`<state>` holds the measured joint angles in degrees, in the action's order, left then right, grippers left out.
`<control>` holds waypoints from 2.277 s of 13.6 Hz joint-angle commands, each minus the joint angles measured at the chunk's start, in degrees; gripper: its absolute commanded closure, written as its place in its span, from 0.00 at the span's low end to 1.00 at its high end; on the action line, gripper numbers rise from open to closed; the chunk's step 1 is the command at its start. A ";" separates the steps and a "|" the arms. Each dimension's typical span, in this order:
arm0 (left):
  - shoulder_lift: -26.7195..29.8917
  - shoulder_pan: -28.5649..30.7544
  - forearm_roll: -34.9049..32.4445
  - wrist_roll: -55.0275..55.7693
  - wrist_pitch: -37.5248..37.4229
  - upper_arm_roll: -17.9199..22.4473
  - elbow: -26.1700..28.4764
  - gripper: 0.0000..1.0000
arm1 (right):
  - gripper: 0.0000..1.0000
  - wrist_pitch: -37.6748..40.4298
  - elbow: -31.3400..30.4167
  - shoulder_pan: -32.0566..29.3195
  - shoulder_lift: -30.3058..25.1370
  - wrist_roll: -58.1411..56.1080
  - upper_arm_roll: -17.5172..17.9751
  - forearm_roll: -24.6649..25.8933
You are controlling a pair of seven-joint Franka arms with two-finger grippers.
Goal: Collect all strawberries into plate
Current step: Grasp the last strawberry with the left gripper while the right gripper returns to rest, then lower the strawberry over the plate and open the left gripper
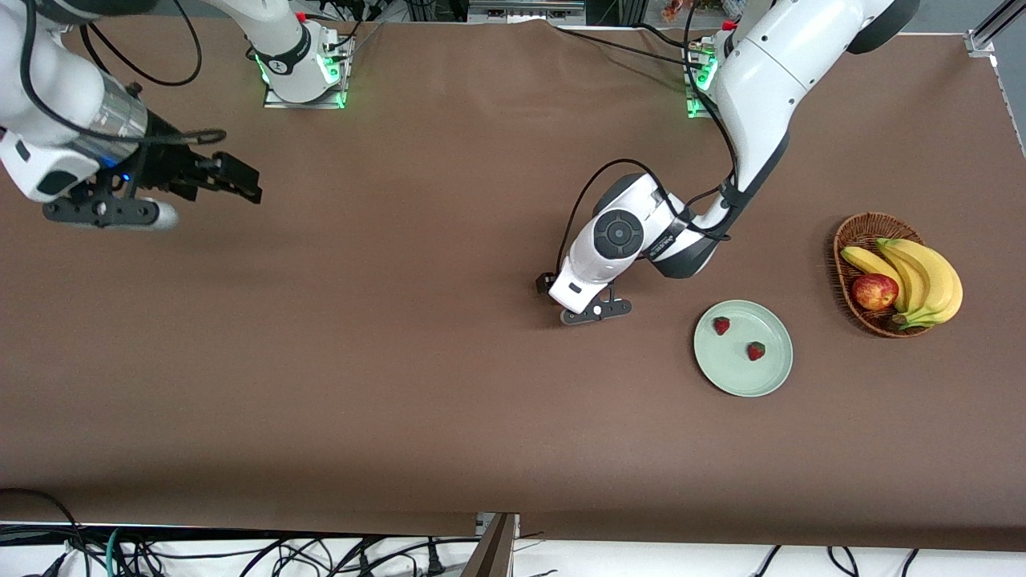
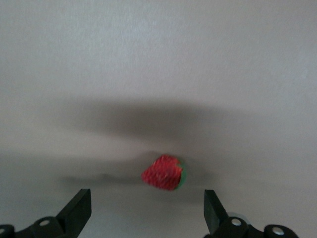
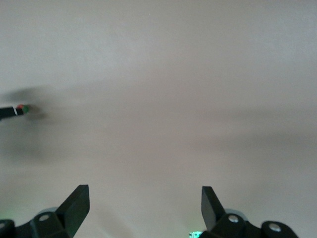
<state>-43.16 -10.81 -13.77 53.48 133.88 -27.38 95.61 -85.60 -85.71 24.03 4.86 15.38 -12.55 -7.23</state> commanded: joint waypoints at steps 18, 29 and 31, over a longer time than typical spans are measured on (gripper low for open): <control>-1.06 -1.85 -5.57 0.49 2.27 2.50 -0.51 0.85 | 0.00 -4.05 0.90 -15.51 0.06 -11.07 14.48 11.52; 8.00 14.13 -4.70 -55.17 -23.49 2.06 -2.27 0.82 | 0.00 -4.66 0.99 -16.74 0.94 -10.10 14.13 9.61; 7.91 18.44 -4.43 -68.09 -22.27 2.06 -2.36 0.82 | 0.00 -4.66 0.99 -16.39 0.94 -9.93 14.13 9.17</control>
<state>-36.38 3.98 -18.01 -3.62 111.22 -24.64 92.58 -90.53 -86.06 7.95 5.31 5.42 1.23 2.93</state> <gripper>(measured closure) 0.595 0.000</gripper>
